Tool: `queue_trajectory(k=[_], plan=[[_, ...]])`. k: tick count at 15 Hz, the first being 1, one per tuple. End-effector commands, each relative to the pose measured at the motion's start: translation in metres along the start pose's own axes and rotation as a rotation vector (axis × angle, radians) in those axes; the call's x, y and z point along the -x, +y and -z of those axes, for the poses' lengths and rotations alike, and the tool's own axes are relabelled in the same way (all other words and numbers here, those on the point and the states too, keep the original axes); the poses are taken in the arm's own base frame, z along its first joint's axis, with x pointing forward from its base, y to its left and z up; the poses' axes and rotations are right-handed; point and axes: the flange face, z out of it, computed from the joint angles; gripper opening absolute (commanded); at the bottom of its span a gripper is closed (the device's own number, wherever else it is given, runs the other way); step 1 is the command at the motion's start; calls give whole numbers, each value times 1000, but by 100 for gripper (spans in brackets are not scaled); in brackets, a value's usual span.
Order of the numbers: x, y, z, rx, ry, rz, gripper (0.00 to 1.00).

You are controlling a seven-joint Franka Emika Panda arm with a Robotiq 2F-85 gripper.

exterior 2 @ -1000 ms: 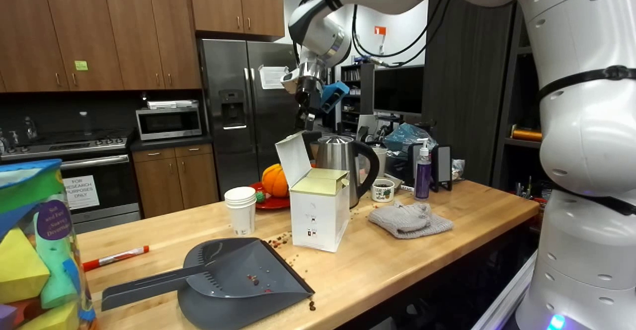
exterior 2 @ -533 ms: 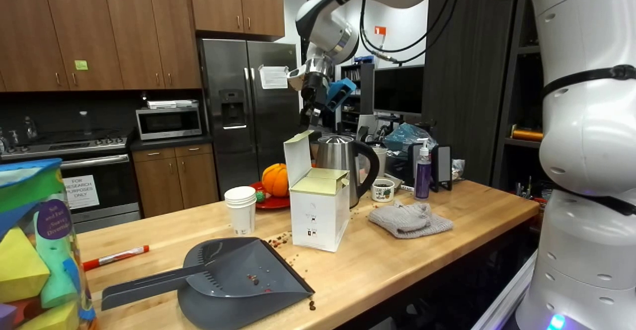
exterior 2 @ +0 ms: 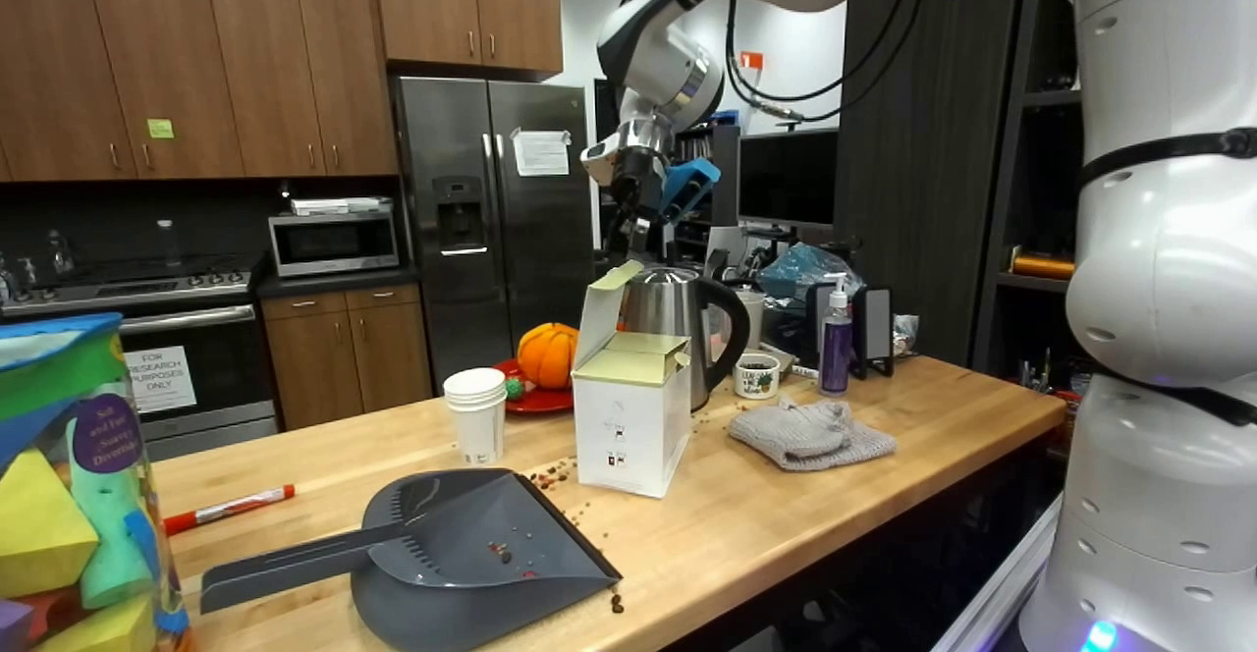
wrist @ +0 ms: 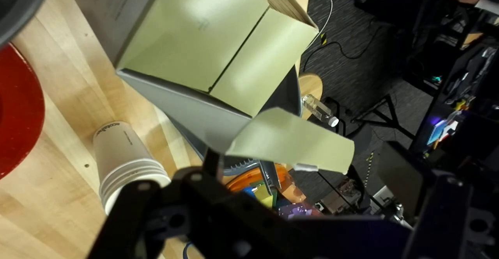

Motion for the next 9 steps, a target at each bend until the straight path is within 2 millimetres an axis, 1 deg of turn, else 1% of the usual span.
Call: queue_trajectory(k=[1,9], plan=[[12,-18,2,18,8,-10,100],[30,-39,-15,33,4,-34,100]])
